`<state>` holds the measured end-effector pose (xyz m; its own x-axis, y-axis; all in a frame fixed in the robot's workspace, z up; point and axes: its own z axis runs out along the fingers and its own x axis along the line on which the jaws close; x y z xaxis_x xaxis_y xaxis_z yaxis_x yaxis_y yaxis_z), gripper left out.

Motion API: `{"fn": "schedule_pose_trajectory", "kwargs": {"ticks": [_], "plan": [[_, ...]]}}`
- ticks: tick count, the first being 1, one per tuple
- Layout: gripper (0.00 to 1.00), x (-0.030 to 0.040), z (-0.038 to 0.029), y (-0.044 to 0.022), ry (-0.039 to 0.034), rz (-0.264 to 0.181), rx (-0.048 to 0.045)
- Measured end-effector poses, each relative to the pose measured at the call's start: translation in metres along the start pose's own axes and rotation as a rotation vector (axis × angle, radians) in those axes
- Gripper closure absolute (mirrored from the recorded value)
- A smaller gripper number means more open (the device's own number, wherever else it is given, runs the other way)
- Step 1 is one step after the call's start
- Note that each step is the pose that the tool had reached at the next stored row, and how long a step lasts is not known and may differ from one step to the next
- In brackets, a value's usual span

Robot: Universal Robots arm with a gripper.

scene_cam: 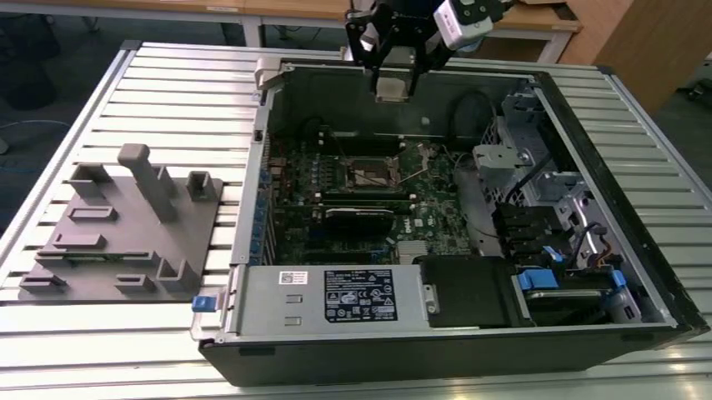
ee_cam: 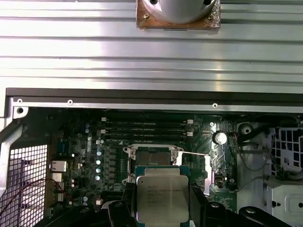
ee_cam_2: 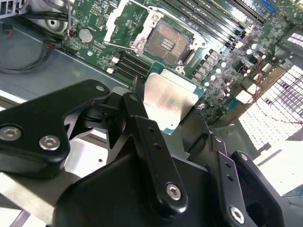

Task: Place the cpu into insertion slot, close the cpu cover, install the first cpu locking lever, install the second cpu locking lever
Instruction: 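Place the cpu into insertion slot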

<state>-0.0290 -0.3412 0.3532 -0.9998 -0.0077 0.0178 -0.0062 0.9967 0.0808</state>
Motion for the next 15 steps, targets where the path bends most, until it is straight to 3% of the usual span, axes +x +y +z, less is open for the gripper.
{"fn": "schedule_pose_trajectory", "kwargs": {"ticks": [15], "plan": [[0.46,0.0023,0.0105,-0.0008,-0.0008,-0.021,0.0005]]}}
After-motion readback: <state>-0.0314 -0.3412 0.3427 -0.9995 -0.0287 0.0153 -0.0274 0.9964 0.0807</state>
